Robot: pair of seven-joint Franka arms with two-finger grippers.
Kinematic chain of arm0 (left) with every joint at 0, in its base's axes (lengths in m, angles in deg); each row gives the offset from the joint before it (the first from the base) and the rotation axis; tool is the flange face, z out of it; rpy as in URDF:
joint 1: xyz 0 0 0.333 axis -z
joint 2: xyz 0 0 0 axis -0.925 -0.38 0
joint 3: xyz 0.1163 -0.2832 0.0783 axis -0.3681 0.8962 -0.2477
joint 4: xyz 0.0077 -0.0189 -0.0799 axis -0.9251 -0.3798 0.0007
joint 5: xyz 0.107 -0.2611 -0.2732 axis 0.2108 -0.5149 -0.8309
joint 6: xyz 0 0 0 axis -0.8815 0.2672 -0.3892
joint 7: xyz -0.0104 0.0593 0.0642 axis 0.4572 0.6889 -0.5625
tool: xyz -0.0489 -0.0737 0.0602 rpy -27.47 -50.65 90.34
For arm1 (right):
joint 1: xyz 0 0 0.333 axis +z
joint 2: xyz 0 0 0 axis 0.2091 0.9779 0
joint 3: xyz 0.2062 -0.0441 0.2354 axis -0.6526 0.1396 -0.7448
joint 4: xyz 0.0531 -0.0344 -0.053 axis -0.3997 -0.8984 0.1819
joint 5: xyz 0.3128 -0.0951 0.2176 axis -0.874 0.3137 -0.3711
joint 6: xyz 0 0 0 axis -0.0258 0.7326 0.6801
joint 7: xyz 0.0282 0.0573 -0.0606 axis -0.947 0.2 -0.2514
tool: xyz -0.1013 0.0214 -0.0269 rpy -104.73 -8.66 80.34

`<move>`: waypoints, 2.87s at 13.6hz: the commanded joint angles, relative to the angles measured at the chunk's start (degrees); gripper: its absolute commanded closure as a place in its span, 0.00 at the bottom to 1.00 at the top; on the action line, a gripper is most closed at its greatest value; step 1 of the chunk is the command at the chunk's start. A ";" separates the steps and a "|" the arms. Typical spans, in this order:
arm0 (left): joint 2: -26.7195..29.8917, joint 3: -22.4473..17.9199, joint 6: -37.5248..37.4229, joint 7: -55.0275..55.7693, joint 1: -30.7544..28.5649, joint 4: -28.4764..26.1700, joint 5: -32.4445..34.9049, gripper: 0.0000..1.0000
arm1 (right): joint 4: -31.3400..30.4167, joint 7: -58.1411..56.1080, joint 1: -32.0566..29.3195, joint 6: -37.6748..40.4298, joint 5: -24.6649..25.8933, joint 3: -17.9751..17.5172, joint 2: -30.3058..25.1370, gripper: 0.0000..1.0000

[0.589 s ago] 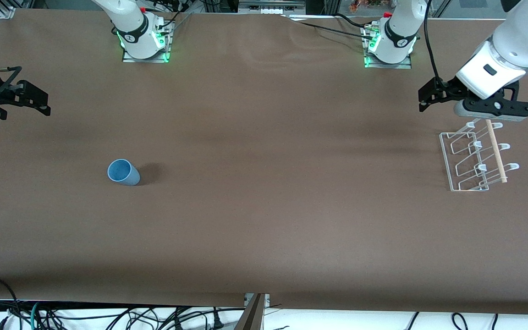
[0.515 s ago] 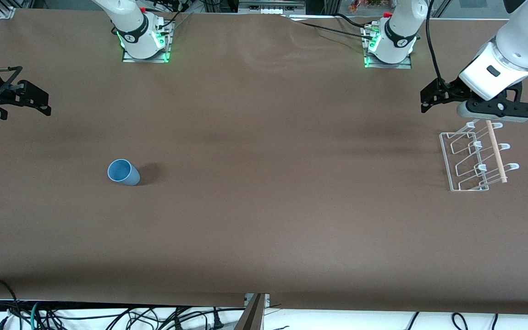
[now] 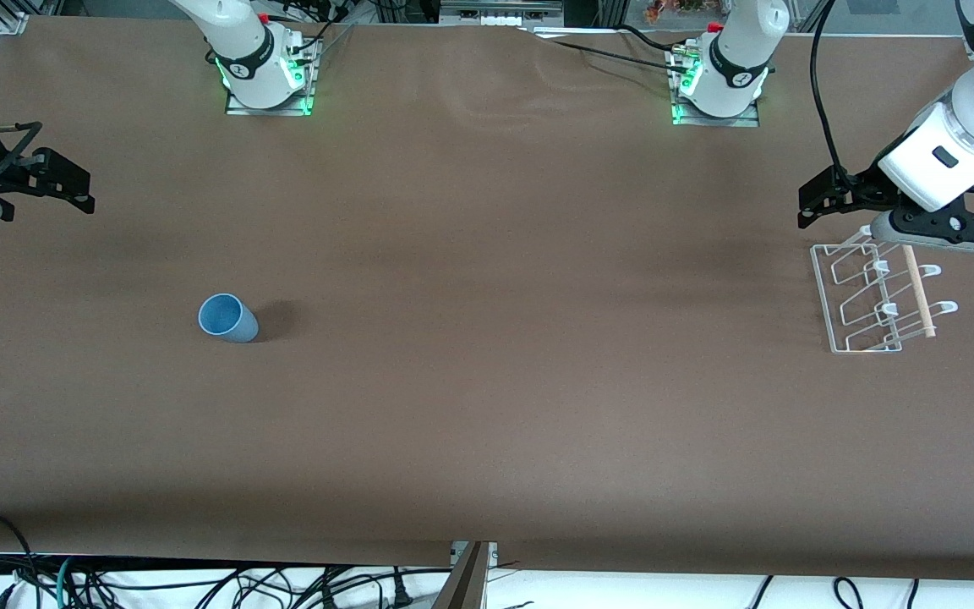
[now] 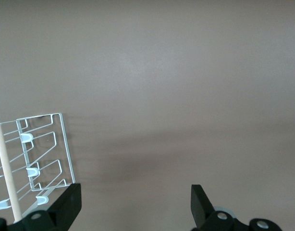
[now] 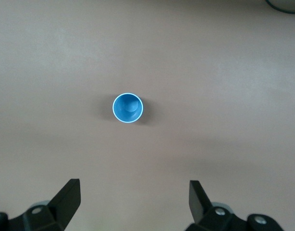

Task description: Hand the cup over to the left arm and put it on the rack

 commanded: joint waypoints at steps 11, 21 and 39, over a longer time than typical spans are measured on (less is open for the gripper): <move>-0.43 -0.35 -2.75 -0.20 0.55 1.90 -0.63 0.00 | 1.89 0.61 -0.48 0.83 -0.39 -0.24 0.67 0.00; -0.34 -0.35 -2.92 -0.20 0.55 1.89 -0.63 0.00 | 1.97 0.61 -0.65 -0.14 -0.30 -0.06 1.11 0.00; -0.34 -0.35 -3.01 -0.29 0.64 1.90 -0.63 0.00 | -6.44 0.09 -1.01 -9.69 4.71 -0.06 5.42 0.00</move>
